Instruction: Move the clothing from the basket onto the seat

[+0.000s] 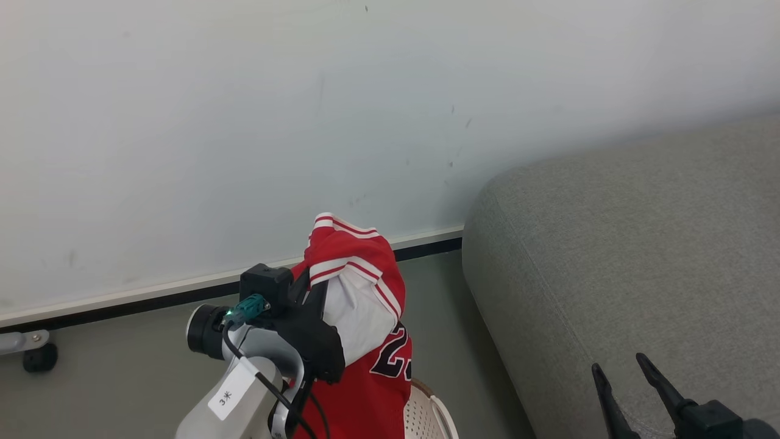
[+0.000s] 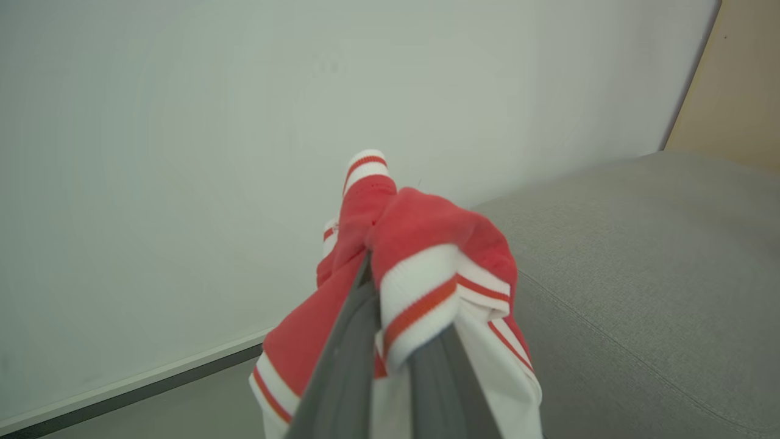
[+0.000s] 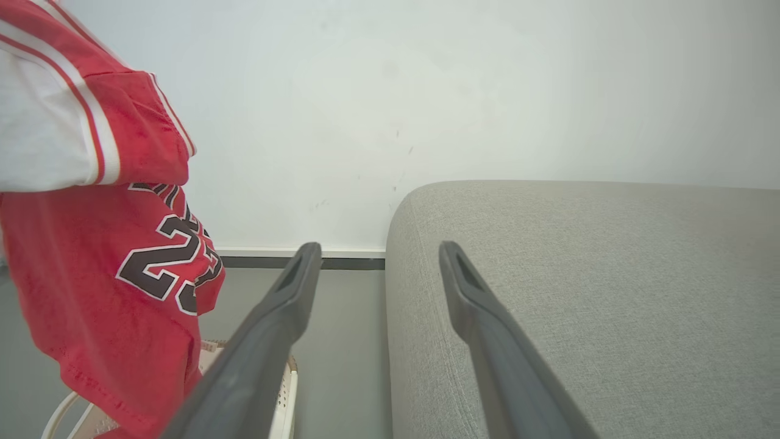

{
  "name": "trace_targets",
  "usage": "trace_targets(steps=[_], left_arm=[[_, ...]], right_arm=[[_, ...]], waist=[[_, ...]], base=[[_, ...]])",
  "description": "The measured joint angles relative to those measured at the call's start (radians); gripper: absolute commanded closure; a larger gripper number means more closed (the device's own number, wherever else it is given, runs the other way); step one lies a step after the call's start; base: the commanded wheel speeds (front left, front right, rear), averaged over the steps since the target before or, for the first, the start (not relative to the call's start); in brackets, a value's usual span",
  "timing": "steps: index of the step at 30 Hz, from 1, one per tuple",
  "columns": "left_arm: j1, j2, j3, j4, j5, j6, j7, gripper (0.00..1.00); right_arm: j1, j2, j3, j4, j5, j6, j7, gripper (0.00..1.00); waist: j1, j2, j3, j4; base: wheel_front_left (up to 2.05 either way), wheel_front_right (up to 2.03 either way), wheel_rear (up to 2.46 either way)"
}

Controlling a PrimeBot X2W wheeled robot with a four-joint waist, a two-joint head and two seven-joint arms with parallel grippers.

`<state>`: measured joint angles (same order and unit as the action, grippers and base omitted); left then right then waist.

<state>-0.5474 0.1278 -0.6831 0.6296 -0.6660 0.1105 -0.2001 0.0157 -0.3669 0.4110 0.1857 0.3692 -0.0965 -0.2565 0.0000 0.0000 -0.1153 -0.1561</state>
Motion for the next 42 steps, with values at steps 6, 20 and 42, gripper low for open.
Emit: trace_targets(steps=[6, 20, 42], left_arm=[[0.0, -0.001, 0.003, 0.004, 0.001, 0.004, -0.004, 1.0], [-0.005, -0.013, 0.015, 0.018, 0.006, 0.005, -0.006, 1.0], [-0.244, -0.09, -0.067, 0.0, 0.047, 0.005, 0.043, 1.0]], right_arm=[[0.008, -0.011, -0.028, -0.045, -0.001, -0.003, 0.0, 0.0], [-0.002, -0.005, -0.005, -0.071, -0.02, 0.002, 0.0, 0.0], [-0.383, 0.179, 0.195, 0.289, -0.073, 0.177, 0.044, 0.0]], waist=[[0.0, 0.0, 0.004, 0.008], [0.0, 0.0, 0.01, 0.037], [0.0, 0.0, 0.043, 0.119]], base=[[0.0, 0.0, 0.0], [0.0, 0.0, 0.0], [0.0, 0.0, 0.0]])
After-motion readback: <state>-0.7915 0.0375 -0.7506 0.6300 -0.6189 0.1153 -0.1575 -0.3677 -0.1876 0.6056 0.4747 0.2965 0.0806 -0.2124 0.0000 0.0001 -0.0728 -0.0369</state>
